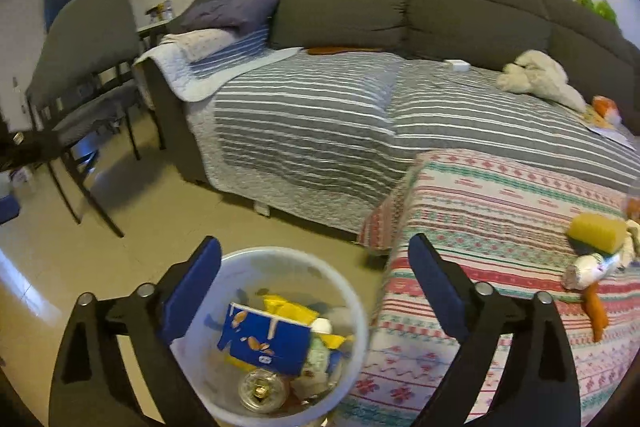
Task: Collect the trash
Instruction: 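Move both tools back over the table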
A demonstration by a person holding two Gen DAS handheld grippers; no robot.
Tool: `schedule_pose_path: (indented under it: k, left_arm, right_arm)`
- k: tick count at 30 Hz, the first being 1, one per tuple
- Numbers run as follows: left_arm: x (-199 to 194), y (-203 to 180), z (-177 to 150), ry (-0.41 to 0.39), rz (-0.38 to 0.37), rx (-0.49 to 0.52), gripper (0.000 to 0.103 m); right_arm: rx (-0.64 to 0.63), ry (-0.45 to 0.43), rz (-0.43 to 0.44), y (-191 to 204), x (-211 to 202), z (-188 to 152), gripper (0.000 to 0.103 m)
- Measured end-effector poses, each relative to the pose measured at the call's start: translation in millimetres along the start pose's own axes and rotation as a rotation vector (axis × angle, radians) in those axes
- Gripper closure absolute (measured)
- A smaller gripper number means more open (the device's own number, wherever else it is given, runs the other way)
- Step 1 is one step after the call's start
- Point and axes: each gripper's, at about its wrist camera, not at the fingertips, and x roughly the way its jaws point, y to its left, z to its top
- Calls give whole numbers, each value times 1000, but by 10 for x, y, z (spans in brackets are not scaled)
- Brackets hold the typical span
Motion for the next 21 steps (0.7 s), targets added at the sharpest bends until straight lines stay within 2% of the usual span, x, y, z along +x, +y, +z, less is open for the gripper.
schedule_pose_path:
  k: [7, 13, 21]
  left_arm:
    - [-36, -239, -142, -32, 79, 103, 7]
    - [-98, -547, -295, -55, 74, 206, 7]
    - [-77, -943, -499, -32, 28, 290, 7]
  right_arm:
    - [55, -1, -75, -328, -94, 97, 7]
    - [82, -10, -124, -607, -220, 147, 7]
    - [118, -27, -172, -1016, -423, 199, 7]
